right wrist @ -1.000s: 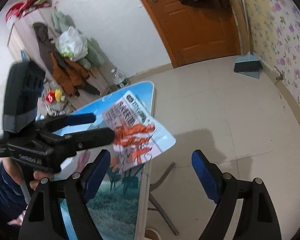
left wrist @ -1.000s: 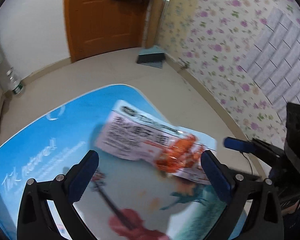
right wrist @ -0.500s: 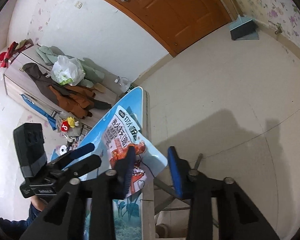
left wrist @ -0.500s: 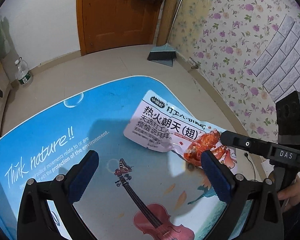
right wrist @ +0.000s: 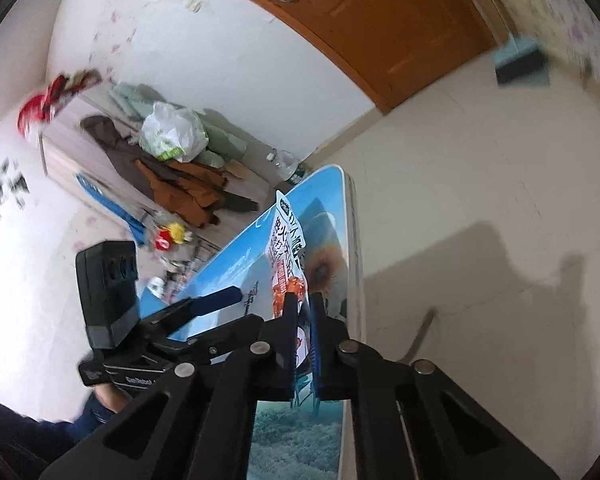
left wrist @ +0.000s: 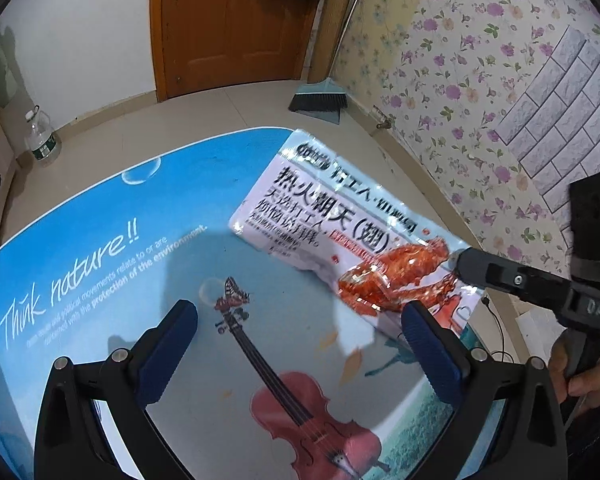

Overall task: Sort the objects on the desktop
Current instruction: 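Grasp the snack packet edge with the right gripper while the left gripper holds it, then open the left gripper and release the snack packet to the right gripper, then carry the snack packet with the right gripper over the blue basin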

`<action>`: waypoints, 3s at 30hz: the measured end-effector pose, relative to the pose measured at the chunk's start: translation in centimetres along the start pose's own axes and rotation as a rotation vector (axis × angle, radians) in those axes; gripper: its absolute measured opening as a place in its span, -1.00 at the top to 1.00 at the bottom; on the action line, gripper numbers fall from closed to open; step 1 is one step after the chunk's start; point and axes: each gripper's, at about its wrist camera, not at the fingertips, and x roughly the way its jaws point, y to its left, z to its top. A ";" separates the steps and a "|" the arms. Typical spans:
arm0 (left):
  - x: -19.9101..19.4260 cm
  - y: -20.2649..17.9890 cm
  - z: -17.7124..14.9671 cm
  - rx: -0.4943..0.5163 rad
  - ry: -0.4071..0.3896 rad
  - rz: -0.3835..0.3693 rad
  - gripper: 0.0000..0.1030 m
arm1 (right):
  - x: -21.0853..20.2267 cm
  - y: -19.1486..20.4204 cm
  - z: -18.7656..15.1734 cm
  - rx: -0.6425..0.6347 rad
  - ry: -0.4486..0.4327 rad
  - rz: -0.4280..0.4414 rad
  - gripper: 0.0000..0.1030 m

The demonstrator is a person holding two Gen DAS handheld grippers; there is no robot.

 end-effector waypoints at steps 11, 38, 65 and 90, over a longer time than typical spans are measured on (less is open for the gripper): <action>-1.0 0.8 -1.0 -0.026 0.000 -0.001 -0.99 | 2.4 14.2 -4.7 -0.775 0.065 -0.379 0.94; -1.6 1.8 -1.5 -0.038 -0.005 -0.001 -0.99 | 1.9 10.3 -4.9 -0.642 0.056 -0.382 0.78; -2.4 1.0 2.0 -0.296 0.156 -0.229 0.34 | 2.5 13.3 -9.4 -0.846 0.074 -0.446 0.85; -13.1 1.4 1.4 -0.281 -0.058 -0.257 0.67 | 0.4 20.3 -10.2 -0.949 -0.060 -0.436 0.86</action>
